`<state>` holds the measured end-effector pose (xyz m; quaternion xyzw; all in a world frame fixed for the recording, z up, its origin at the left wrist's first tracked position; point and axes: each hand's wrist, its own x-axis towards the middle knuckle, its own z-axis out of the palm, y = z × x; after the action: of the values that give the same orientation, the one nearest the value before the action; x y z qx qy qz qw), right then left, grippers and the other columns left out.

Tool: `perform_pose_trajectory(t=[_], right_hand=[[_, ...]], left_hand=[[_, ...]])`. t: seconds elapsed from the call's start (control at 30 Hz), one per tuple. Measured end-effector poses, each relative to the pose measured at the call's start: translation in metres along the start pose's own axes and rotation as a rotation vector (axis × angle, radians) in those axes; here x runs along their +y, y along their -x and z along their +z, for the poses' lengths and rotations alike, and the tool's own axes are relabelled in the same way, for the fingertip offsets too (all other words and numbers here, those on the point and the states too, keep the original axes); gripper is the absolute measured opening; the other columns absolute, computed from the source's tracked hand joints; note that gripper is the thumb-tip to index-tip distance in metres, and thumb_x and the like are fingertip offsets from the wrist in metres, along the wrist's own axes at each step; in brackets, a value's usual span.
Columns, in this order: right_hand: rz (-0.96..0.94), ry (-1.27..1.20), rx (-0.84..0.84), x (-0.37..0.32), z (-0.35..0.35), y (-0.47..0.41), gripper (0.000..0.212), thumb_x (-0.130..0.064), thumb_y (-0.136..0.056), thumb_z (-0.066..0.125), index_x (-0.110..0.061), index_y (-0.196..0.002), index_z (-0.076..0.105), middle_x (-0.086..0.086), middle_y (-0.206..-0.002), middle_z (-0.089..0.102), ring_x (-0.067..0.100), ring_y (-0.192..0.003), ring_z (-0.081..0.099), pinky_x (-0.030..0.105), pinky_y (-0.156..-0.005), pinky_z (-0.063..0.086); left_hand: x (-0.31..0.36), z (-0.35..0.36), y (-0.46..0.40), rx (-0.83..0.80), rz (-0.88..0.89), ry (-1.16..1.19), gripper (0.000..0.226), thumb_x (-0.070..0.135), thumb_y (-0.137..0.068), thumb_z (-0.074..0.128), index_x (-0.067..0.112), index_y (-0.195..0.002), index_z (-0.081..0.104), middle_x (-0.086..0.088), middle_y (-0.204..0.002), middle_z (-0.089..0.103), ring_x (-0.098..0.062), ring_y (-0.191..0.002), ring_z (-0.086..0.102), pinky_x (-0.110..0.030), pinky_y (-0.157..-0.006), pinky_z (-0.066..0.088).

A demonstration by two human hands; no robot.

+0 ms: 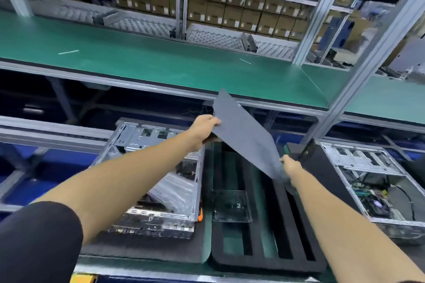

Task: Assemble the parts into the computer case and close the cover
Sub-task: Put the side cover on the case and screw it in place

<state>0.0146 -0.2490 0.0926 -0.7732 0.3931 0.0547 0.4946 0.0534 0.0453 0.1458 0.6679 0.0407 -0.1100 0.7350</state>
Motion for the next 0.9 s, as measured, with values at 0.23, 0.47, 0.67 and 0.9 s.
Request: perform_pose_trajectory(t=[0.23, 0.47, 0.67, 0.9], right_hand=[[-0.125, 0.011, -0.08, -0.004, 0.115, 0.072, 0.039, -0.017, -0.101, 0.056, 0.007, -0.13, 0.057, 0.021, -0.118, 0.06, 0.038, -0.107, 0.059, 0.035, -0.08, 0.037], [-0.179, 0.04, -0.002, 0.003, 0.215, 0.136, 0.046, -0.016, -0.102, 0.054, 0.01, -0.139, 0.047, 0.029, -0.141, 0.055, 0.04, -0.121, 0.056, 0.04, -0.097, 0.044], [-0.24, 0.169, 0.131, 0.031, 0.236, 0.16, 0.019, -0.022, -0.099, 0.054, -0.009, -0.113, 0.055, 0.023, -0.107, 0.06, 0.039, -0.111, 0.051, 0.042, -0.085, 0.043], [-0.253, 0.256, 0.086, 0.036, 0.222, 0.163, 0.015, -0.022, -0.098, 0.052, -0.011, -0.107, 0.056, 0.019, -0.112, 0.062, 0.031, -0.128, 0.031, 0.041, -0.073, 0.024]], left_hand=[[-0.037, -0.192, 0.076, 0.103, 0.054, 0.199, 0.019, 0.008, -0.099, 0.055, 0.017, -0.107, 0.069, -0.001, -0.093, 0.076, -0.018, -0.079, 0.068, -0.024, -0.064, 0.056], [-0.086, -0.312, 0.13, 0.075, -0.119, 0.184, 0.029, 0.015, -0.103, 0.054, 0.011, -0.131, 0.059, -0.009, -0.12, 0.071, -0.016, -0.089, 0.071, -0.028, -0.066, 0.059], [-0.113, -0.352, 0.158, -0.058, -0.206, -0.168, 0.026, 0.025, -0.101, 0.062, 0.011, -0.122, 0.059, 0.0, -0.104, 0.073, -0.017, -0.087, 0.065, -0.028, -0.072, 0.049], [-0.125, -0.356, 0.156, -0.08, -0.259, -0.297, 0.022, 0.027, -0.099, 0.065, 0.011, -0.089, 0.054, 0.001, -0.073, 0.068, -0.008, -0.063, 0.063, -0.019, -0.055, 0.046]])
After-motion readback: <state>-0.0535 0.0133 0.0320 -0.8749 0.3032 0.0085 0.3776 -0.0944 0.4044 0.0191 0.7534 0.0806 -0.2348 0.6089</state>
